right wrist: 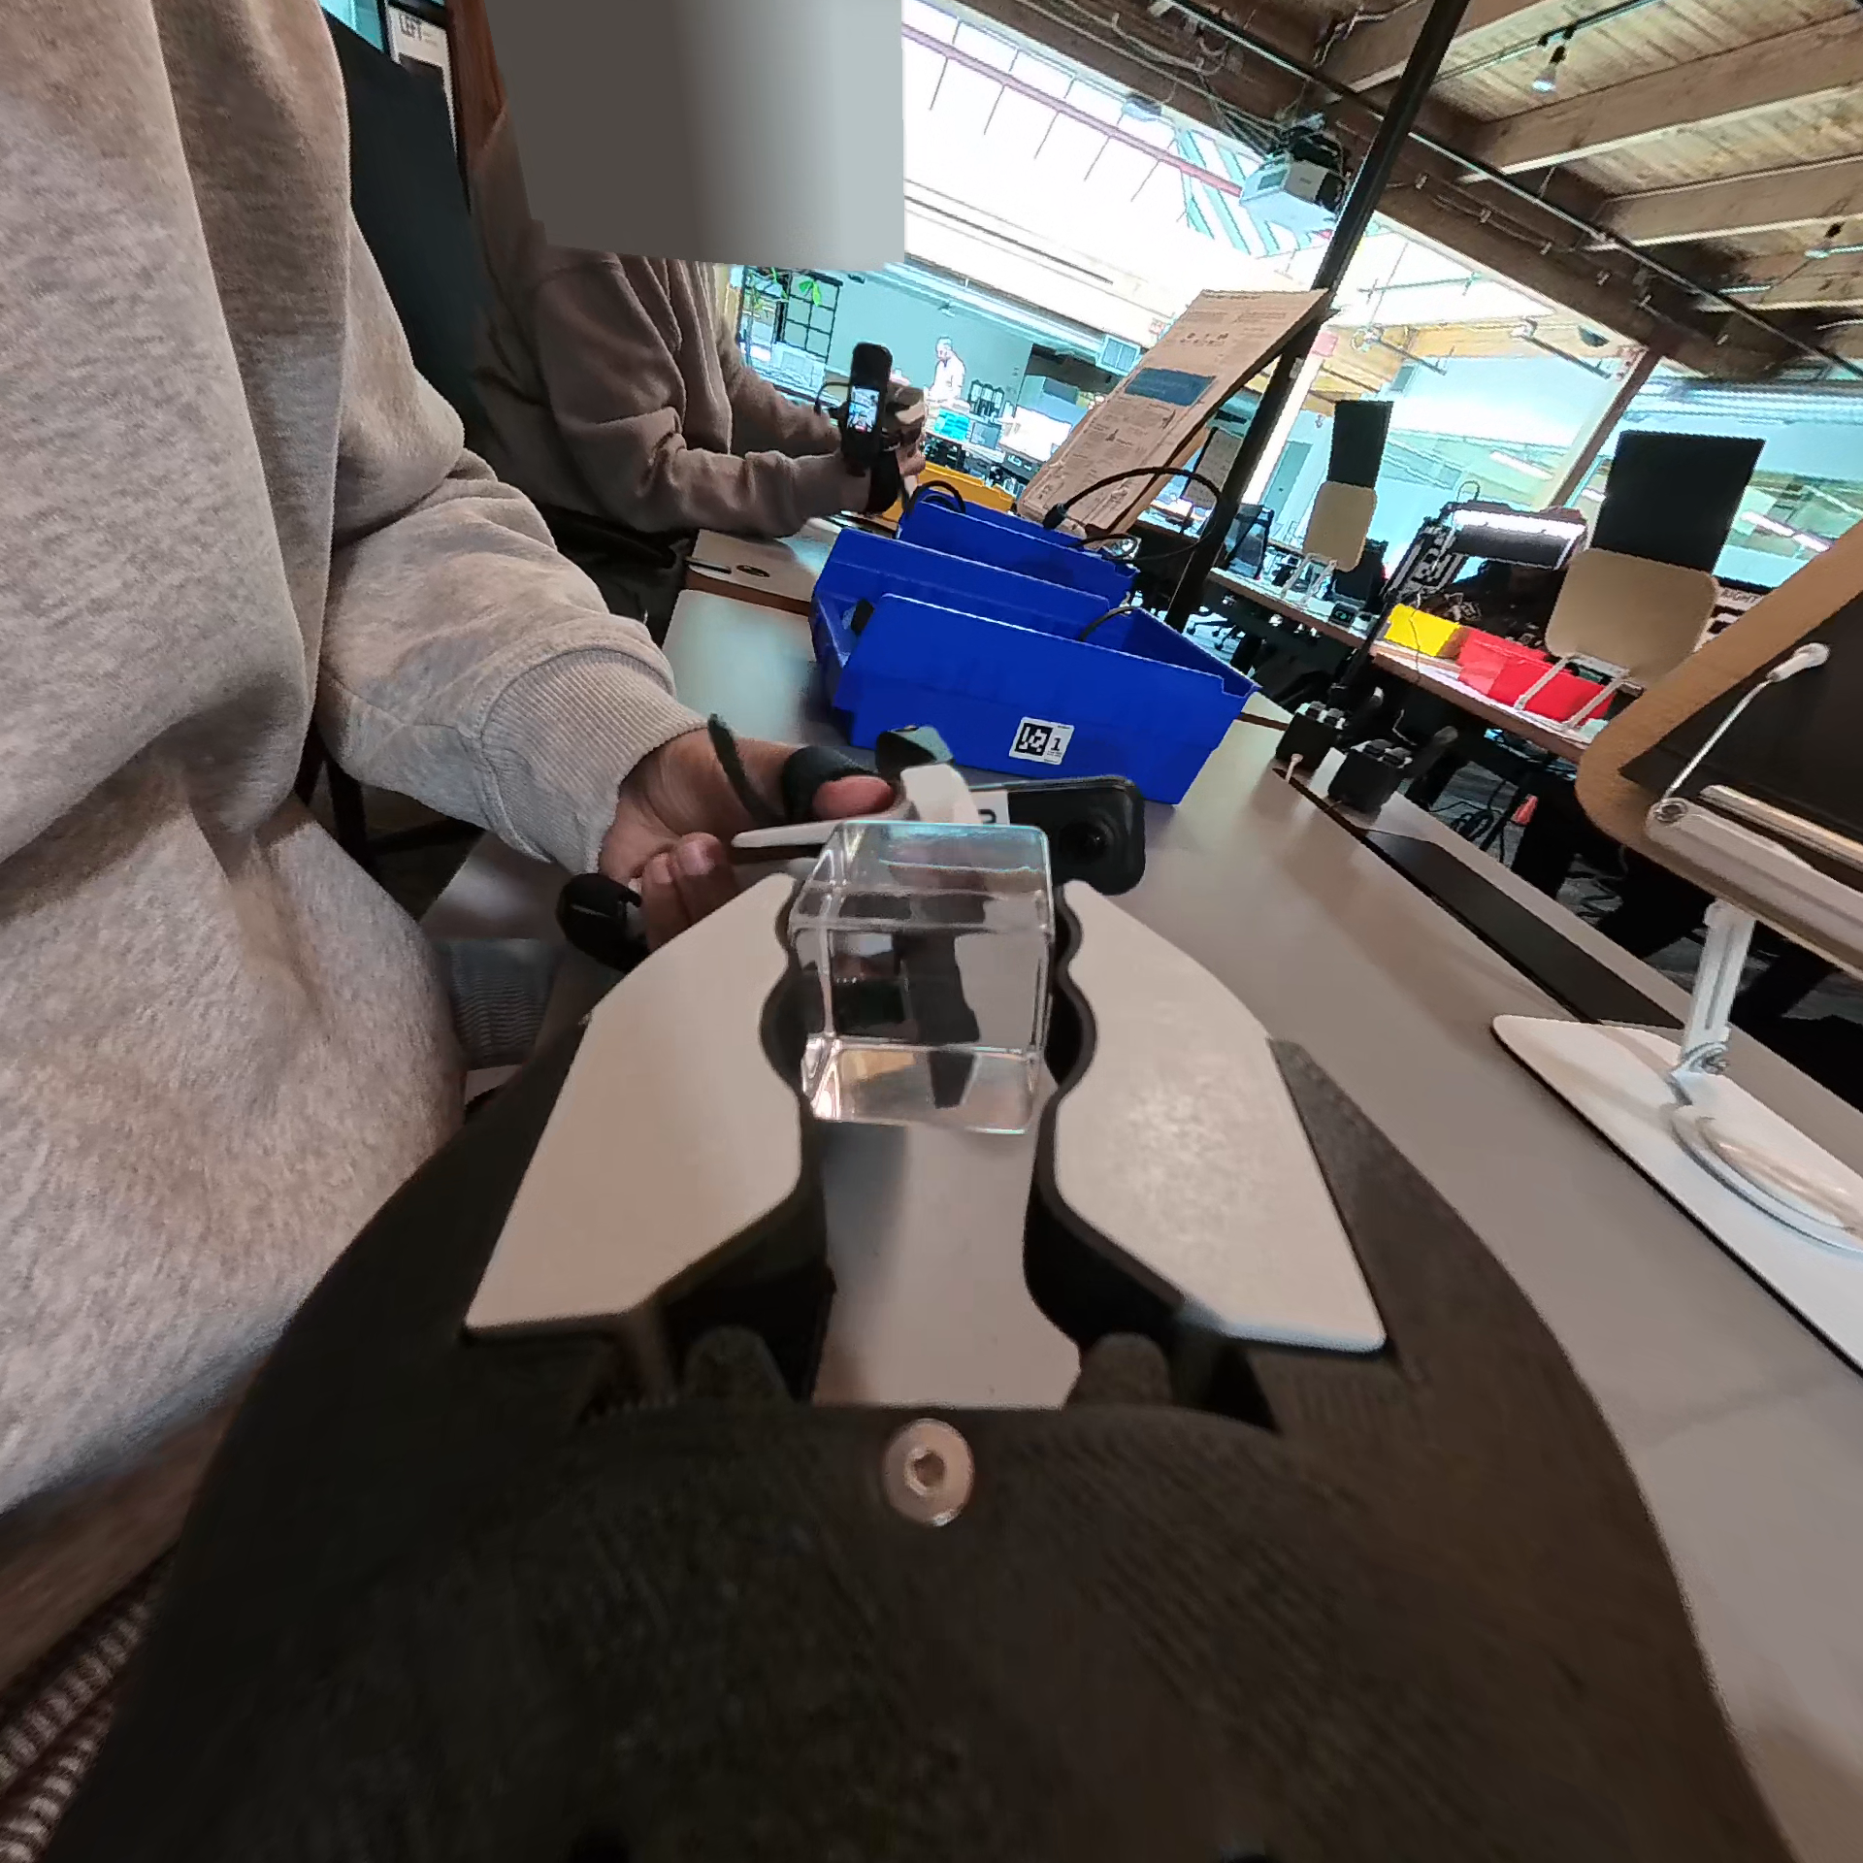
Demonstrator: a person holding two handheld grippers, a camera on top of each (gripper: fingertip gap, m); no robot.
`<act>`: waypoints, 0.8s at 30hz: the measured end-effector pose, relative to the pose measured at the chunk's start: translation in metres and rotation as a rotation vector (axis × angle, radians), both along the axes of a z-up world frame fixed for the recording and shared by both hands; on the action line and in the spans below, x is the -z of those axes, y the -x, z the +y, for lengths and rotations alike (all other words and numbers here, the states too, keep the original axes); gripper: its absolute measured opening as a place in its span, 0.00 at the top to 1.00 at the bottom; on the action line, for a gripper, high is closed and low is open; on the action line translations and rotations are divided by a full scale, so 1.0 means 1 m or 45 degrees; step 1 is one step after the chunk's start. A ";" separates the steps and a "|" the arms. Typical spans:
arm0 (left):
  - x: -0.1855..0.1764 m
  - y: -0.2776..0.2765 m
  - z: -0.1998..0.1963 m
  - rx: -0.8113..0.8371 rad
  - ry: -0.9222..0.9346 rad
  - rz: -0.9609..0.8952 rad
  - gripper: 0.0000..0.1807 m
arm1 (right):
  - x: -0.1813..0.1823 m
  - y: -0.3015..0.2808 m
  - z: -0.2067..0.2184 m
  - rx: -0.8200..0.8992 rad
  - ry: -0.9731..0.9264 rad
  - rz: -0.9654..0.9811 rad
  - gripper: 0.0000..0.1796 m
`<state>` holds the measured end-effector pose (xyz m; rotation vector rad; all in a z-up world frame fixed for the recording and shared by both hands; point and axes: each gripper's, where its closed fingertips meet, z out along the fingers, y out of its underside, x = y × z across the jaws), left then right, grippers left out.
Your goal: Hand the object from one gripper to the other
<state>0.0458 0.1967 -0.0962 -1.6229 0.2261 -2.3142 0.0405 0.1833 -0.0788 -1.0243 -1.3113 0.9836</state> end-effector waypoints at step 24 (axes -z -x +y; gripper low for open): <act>0.005 0.031 0.016 -0.281 -0.097 0.137 0.73 | 0.019 0.022 0.023 0.124 -0.031 -0.174 0.75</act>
